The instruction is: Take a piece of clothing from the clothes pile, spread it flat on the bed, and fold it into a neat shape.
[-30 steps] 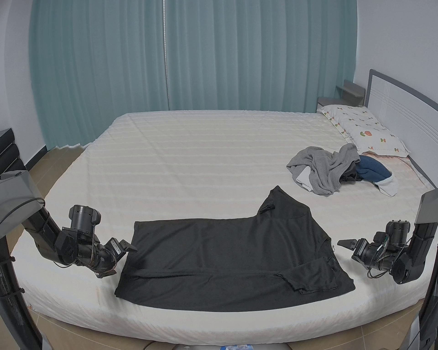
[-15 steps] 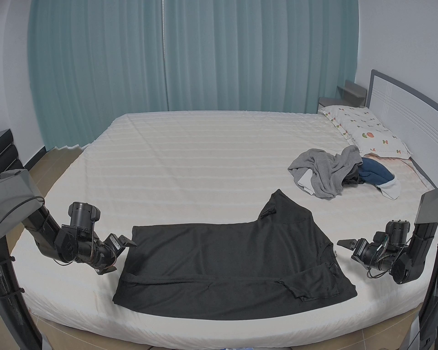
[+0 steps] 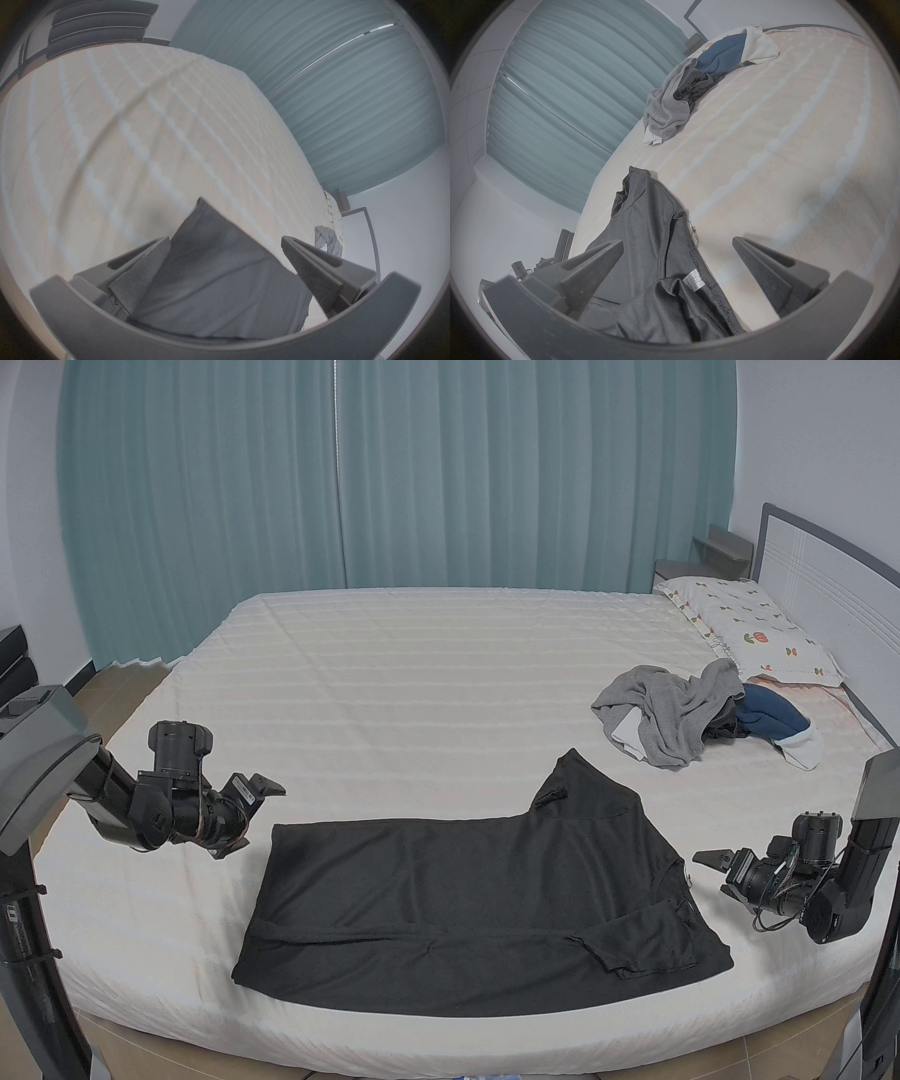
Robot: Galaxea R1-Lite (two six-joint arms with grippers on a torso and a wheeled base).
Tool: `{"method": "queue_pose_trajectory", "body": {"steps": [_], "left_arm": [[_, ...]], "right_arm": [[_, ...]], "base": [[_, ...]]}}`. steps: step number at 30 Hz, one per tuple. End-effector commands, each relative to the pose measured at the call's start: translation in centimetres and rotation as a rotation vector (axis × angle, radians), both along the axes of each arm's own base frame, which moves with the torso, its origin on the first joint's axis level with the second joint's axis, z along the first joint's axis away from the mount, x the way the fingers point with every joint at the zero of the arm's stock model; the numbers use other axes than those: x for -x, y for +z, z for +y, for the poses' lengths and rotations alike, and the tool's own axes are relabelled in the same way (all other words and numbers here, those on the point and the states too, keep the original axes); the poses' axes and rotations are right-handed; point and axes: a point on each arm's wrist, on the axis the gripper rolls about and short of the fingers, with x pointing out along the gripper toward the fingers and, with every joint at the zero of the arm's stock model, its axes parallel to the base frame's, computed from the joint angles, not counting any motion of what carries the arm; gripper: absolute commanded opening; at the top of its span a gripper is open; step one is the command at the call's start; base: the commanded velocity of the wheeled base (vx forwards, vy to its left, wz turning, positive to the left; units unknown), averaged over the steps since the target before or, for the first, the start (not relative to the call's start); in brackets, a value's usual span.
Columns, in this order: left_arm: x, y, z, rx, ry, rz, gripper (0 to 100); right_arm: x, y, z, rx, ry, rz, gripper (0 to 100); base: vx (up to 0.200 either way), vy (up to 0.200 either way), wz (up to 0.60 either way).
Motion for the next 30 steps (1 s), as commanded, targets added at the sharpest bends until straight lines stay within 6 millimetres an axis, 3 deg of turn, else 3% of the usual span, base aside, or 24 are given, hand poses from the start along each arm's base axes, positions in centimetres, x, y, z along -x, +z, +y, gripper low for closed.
{"method": "queue_pose_trajectory", "body": {"steps": [1, 4, 7, 22, 23, 30], "left_arm": [[-4.6, -4.6, -0.3, 0.000, -0.016, 0.010, 100], [-6.3, -5.9, -0.8, -0.035, -0.037, -0.007, 100], [-6.3, -6.7, -0.7, -0.068, -0.061, 0.001, 100], [-6.5, -7.3, -0.7, -0.080, -0.068, 0.001, 100], [-6.5, -7.3, -0.7, -0.079, -0.067, 0.002, 0], [-6.3, -7.2, -0.5, -0.077, -0.056, 0.008, 0]], "right_arm": [[-0.2, 0.0, -0.1, -0.011, -0.008, -0.001, 100], [-0.2, 0.0, 0.0, -0.011, -0.006, -0.001, 100], [-0.1, -0.1, 0.2, -0.012, 0.000, 0.007, 100], [-0.1, -0.3, 0.8, -0.011, 0.020, 0.013, 100], [-0.2, -0.3, 0.8, -0.011, 0.020, 0.011, 100], [-0.3, -0.3, 0.8, -0.010, 0.019, 0.007, 100]], "base": [[0.000, 0.000, 0.00], [0.000, 0.000, 0.00], [0.000, 0.000, 0.00], [0.000, 0.000, 0.00], [0.000, 0.000, 0.00], [0.000, 0.000, 0.00]]}}
